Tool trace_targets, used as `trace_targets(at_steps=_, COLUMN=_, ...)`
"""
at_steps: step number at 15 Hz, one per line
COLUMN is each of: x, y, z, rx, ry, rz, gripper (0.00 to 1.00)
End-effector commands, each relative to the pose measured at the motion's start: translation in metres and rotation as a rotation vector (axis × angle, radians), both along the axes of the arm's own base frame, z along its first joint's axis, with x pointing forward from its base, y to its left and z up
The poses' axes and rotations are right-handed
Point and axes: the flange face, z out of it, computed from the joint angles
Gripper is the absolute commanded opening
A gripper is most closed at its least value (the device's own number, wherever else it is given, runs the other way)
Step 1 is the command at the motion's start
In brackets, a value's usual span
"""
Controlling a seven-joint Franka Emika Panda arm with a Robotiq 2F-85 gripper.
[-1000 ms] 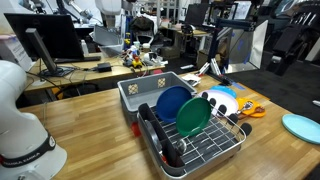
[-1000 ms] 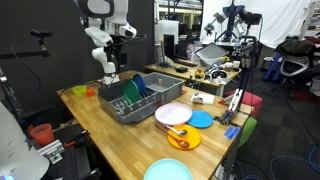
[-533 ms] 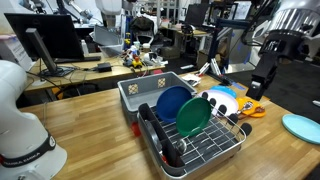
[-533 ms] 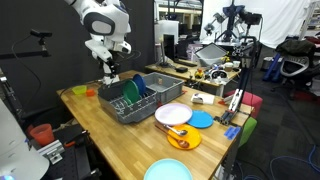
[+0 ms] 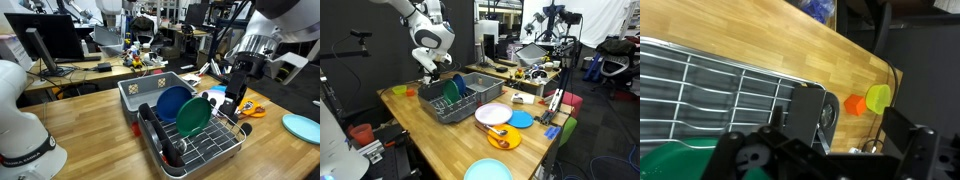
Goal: Remove the spoon from dish rack and put it on the blue plate
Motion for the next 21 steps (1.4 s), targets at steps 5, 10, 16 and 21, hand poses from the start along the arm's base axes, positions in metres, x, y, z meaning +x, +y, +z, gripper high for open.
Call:
trace_targets(at_steps=5, x=0.004, y=0.001, z=0.0, rx=0.006, ry=0.0, rz=0.002, gripper=1.0)
trace_targets(at_steps=10, x=0.006, y=0.002, z=-0.003, rx=0.011, ry=-0.001, rz=-0.002, gripper=1.0)
trace_targets(at_steps=16, x=0.012, y=0.034, z=-0.037, rx=0.075, ry=-0.013, rz=-0.056, gripper=1.0)
trace_targets(at_steps=21, x=0.018, y=0.059, z=-0.078, rx=0.092, ry=-0.02, rz=-0.068, gripper=1.0)
